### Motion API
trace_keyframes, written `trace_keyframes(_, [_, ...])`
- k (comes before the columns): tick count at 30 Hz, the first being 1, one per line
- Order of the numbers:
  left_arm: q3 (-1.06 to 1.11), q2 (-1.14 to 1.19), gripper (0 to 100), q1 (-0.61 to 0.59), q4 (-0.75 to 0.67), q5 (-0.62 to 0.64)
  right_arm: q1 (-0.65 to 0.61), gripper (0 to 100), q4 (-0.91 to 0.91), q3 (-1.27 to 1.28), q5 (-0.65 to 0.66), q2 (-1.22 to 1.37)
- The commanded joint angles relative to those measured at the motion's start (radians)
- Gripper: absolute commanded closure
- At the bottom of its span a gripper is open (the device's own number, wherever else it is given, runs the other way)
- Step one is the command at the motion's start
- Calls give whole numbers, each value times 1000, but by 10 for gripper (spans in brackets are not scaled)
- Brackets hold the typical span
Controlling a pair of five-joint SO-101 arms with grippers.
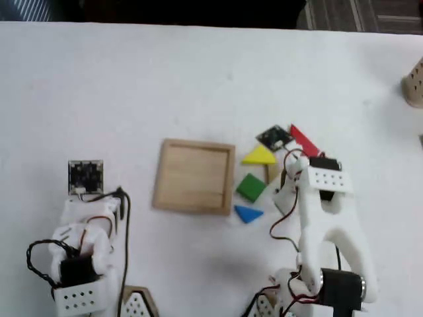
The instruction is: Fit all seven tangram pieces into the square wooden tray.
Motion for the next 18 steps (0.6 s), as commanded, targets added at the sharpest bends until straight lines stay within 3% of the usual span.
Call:
trace_keyframes(1, [-3,-10,793,-8,-29,0,10,715,-117,63,86,-42])
trace_keyframes(6, [-3,-10,793,-8,-28,0,48,715,-136,89,175,-42])
trace_keyframes(13, [-3,-10,793,-8,-28,0,96,716,-254,75,176,24])
trace_keyframes(18, [-3,-10,793,-8,-28,0,94,753,-183,-64,169,177])
